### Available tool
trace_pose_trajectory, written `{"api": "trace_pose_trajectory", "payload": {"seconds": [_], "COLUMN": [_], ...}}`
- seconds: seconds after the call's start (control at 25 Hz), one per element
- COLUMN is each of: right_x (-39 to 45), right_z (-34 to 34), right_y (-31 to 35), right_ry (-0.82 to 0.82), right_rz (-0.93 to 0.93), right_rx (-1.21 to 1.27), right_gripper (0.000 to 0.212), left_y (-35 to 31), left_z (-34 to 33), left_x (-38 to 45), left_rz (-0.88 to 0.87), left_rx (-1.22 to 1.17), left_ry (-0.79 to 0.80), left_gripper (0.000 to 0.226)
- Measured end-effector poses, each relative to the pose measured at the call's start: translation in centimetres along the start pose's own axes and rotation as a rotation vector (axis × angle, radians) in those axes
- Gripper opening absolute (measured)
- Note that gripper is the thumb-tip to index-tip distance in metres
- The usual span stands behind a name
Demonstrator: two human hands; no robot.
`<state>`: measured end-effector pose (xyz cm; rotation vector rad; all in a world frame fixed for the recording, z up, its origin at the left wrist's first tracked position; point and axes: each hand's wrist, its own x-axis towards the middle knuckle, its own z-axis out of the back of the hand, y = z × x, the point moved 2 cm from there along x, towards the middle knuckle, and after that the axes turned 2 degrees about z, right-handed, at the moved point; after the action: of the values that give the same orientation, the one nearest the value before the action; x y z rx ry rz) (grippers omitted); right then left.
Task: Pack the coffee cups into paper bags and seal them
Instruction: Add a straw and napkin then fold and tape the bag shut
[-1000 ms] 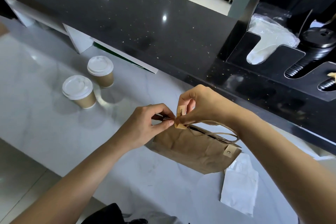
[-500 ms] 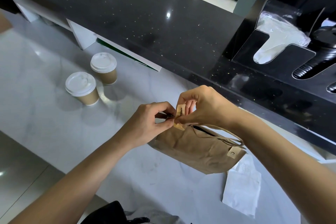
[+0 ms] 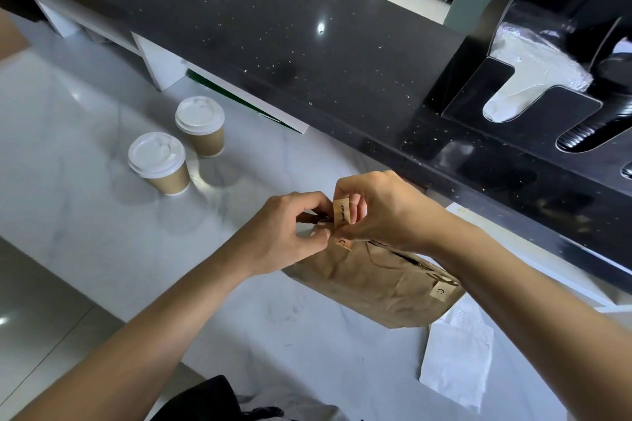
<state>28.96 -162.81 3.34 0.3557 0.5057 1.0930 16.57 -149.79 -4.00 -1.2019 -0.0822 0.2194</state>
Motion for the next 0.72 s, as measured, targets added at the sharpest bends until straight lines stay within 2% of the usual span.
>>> {"api": "trace_pose_trajectory", "payload": {"seconds": [0.44,0.6,0.72], "right_x": [-0.4,-0.4,-0.6], "right_z": [-0.4,-0.2,0.1], "right_y": [-1.1,-1.6,-2.1], "right_ry": [-0.026,-0.052,-0.070], "right_rz": [-0.046,-0.042,-0.089], "right_rx": [0.118,0.182,0.229], "right_gripper": [0.021,0.010,0.014], "left_y": [0.0,0.1,0.0], "left_z": [-0.7,-0.8,-0.8], "left_x": [-0.1,-0.1,-0.1], "left_rz": [0.003,0.003,-0.004], "left_rx": [0.024,0.025,-0.015], "left_ry": [-0.016,-0.045,-0.062], "left_gripper": [0.027,0.026,0.028]}}
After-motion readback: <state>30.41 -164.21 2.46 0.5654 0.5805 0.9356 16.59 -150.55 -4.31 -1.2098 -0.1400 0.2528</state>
